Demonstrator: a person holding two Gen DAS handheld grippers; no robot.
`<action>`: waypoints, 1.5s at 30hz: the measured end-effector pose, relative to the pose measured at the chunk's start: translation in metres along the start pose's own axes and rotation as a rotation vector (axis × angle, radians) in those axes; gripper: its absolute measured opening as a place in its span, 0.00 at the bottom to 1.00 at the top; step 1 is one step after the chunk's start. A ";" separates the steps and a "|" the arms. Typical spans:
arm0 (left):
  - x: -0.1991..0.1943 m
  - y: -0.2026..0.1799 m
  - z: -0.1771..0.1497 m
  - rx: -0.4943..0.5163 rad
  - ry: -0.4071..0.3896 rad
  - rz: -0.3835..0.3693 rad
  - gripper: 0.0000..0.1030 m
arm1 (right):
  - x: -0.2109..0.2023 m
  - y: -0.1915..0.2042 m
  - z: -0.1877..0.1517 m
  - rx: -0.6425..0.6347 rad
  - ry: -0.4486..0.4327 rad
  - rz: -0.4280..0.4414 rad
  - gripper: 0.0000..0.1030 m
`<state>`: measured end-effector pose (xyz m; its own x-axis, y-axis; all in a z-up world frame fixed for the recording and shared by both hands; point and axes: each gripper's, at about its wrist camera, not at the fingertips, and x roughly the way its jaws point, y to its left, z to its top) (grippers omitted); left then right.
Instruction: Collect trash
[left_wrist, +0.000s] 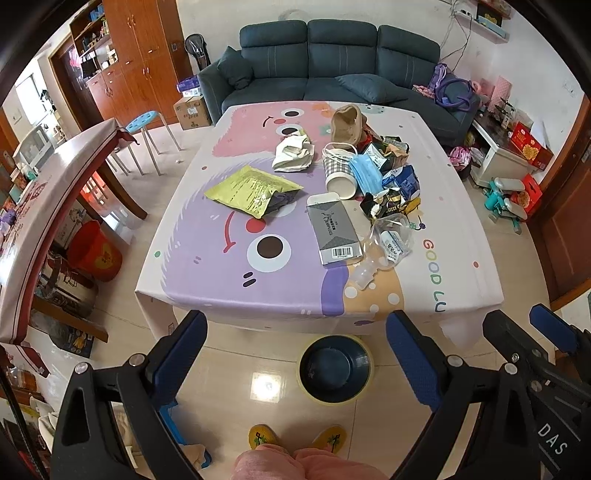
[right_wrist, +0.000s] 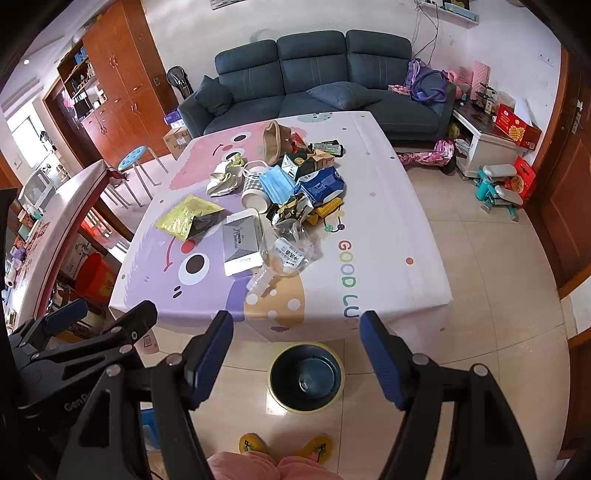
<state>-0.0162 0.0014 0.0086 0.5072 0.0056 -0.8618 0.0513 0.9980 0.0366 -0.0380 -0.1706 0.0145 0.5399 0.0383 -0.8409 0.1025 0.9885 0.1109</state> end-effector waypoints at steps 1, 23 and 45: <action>-0.001 0.000 -0.001 -0.002 -0.004 -0.001 0.93 | -0.001 0.000 0.000 -0.001 -0.002 0.001 0.70; -0.005 0.003 -0.003 -0.006 0.006 -0.033 0.93 | -0.011 -0.005 0.003 -0.001 -0.009 -0.034 0.70; -0.007 0.011 0.003 -0.026 -0.013 -0.047 0.92 | -0.014 0.004 0.011 -0.024 -0.027 -0.049 0.70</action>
<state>-0.0164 0.0120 0.0161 0.5162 -0.0424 -0.8554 0.0534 0.9984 -0.0172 -0.0363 -0.1687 0.0324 0.5571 -0.0139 -0.8304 0.1097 0.9923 0.0569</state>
